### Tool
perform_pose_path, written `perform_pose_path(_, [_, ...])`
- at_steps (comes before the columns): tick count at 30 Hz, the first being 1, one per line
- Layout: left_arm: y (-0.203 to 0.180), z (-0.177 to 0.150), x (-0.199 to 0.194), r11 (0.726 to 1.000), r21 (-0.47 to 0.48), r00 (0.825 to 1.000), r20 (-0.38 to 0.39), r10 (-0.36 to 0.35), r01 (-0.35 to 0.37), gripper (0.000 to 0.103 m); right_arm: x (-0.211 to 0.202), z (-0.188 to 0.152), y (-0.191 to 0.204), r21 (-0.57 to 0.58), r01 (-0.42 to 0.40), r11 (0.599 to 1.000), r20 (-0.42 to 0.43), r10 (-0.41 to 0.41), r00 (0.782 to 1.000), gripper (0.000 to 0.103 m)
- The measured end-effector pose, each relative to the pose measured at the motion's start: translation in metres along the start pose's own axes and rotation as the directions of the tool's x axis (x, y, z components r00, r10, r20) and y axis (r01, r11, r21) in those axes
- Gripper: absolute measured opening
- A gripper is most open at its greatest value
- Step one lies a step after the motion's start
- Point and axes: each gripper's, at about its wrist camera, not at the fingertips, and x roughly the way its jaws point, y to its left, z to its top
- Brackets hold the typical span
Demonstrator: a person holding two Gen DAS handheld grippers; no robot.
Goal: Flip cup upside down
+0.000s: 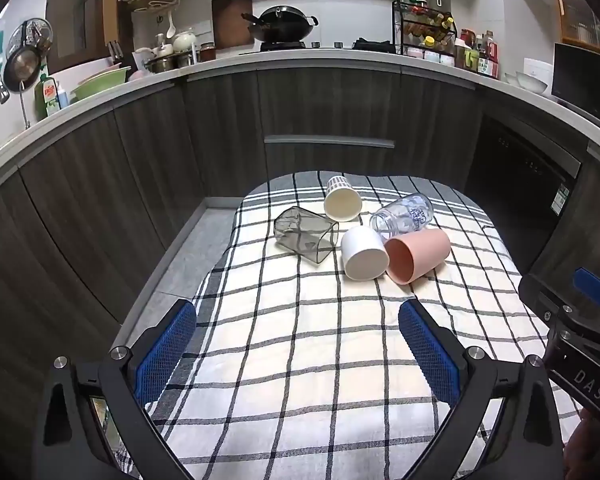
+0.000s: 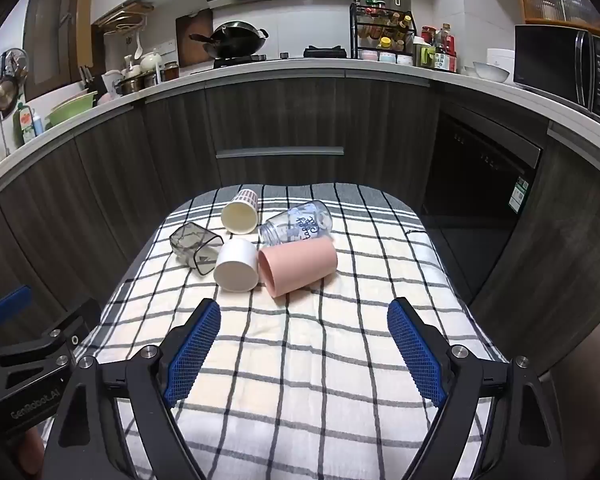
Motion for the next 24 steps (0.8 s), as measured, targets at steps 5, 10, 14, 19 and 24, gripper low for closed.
perform_pose_path(5, [0.0080,-0.0035,-0.0036,1.000,-0.021,1.000,0.008,-0.007,0.008,0.103,-0.0012,0.0004,-0.0006,0.000,-0.001,1.000,0.000,0.001,1.000,0.085])
perform_pose_path(10, [0.0035,-0.0005,-0.0026,1.000,-0.007,1.000,-0.005,0.002,-0.003,0.103,-0.0022,0.0008,-0.0009,-0.001,-0.001,1.000,0.003,0.001,1.000,0.085])
perform_pose_path(14, [0.0033,-0.0008,-0.0030,1.000,-0.007,1.000,-0.002,0.002,-0.002,0.103,-0.0010,-0.0022,0.0012,0.000,-0.002,1.000,0.006,0.002,1.000,0.085])
perform_pose_path(19, [0.0032,0.0014,-0.0062,1.000,-0.006,1.000,0.000,0.003,-0.002,0.103,-0.0014,0.0009,-0.0016,0.000,-0.003,1.000,0.005,0.003,1.000,0.085])
perform_pose_path(24, [0.0033,0.0011,-0.0061,1.000,-0.008,1.000,0.001,0.001,-0.001,0.103,-0.0036,0.0014,-0.0016,0.000,-0.002,1.000,0.009,0.002,1.000,0.085])
